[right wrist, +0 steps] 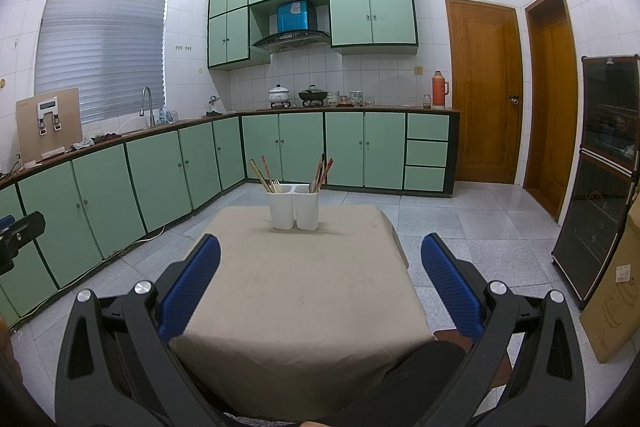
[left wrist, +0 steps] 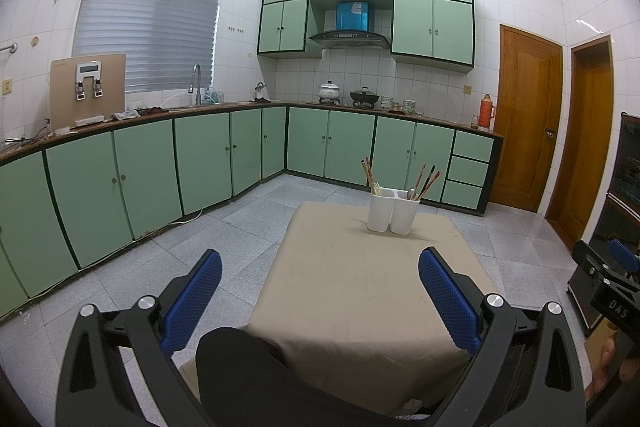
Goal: Organize utensils
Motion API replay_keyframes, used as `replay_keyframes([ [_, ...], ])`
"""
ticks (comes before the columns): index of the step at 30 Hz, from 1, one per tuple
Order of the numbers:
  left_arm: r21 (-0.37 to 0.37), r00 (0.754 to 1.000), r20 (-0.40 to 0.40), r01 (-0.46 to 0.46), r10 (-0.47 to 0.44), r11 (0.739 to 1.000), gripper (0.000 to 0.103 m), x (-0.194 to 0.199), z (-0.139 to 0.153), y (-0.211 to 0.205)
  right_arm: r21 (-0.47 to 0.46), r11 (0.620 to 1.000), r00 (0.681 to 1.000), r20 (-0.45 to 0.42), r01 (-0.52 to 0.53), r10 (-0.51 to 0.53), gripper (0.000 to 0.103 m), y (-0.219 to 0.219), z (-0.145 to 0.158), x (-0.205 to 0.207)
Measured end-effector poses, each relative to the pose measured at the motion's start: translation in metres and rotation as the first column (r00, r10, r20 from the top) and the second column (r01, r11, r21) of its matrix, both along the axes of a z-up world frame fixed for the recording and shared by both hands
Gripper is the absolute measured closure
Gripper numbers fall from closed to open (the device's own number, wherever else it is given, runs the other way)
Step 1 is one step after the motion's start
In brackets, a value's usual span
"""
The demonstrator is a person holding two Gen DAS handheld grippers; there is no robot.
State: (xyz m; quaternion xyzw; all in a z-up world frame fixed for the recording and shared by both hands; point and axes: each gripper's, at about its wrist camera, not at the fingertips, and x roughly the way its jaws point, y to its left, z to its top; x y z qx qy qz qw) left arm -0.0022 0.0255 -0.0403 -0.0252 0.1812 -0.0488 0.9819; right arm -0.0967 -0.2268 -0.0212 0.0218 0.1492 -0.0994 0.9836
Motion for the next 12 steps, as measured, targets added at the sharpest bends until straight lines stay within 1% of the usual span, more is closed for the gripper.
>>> replay_keyframes([
  [12,-0.011,1.000,0.004,0.001,0.000,1.000,0.006,0.0003,0.0064,0.0002,0.001,1.000,1.000,0.000,0.000,0.000,0.006,0.0003,0.0002,0.0001],
])
